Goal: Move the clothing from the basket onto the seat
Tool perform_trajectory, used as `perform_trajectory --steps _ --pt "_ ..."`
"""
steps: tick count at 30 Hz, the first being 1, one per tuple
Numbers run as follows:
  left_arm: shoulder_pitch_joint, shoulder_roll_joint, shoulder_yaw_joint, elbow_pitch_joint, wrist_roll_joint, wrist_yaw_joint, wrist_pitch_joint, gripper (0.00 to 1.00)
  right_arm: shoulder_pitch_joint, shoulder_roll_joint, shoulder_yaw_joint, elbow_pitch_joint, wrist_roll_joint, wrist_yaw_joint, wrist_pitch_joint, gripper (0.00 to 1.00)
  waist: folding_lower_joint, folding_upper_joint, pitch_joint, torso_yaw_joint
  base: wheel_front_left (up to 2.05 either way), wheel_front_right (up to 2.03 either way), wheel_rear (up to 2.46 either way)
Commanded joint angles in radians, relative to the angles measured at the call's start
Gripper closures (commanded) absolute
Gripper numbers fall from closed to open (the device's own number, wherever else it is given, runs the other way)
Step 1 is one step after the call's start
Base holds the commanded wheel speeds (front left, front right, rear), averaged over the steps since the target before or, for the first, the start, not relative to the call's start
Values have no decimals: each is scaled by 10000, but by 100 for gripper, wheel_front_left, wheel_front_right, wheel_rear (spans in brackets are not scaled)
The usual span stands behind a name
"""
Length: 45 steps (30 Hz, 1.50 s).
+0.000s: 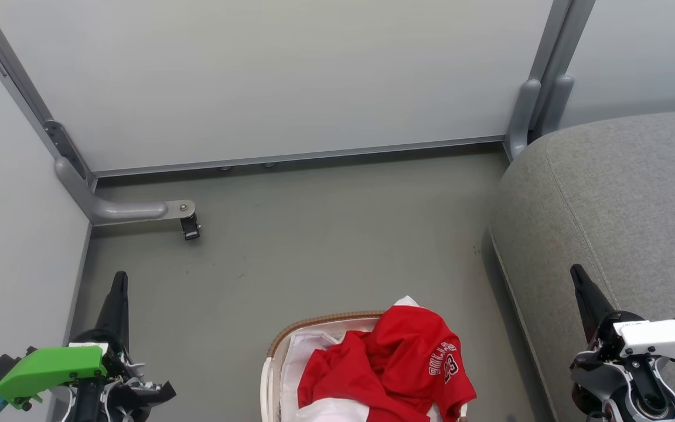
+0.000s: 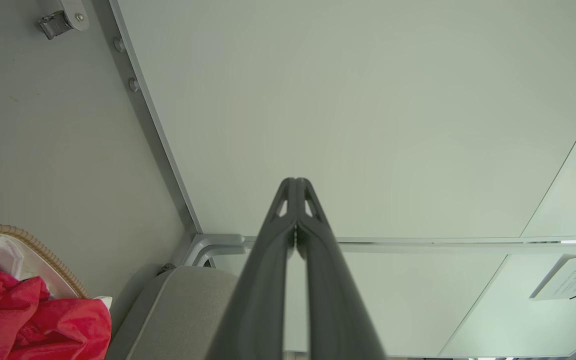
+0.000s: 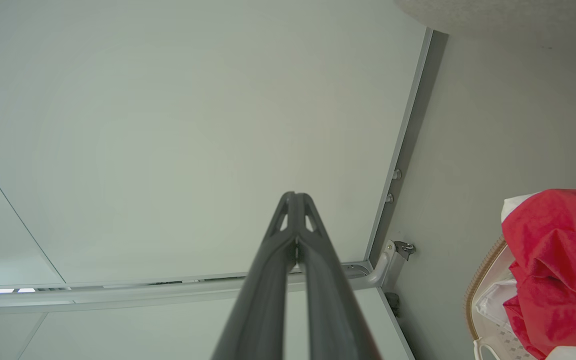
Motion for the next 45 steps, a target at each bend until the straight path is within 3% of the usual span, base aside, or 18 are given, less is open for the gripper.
perform_trajectory --steps 1,45 --pt "-119 52 14 -31 -39 -64 30 100 -31 -61 -14 -21 35 0 35 100 0 120 0 0 0 0 0" --pt "-120 53 14 -32 -39 -64 30 100 -31 -60 -13 -21 35 0 35 100 0 120 0 0 0 0 0"
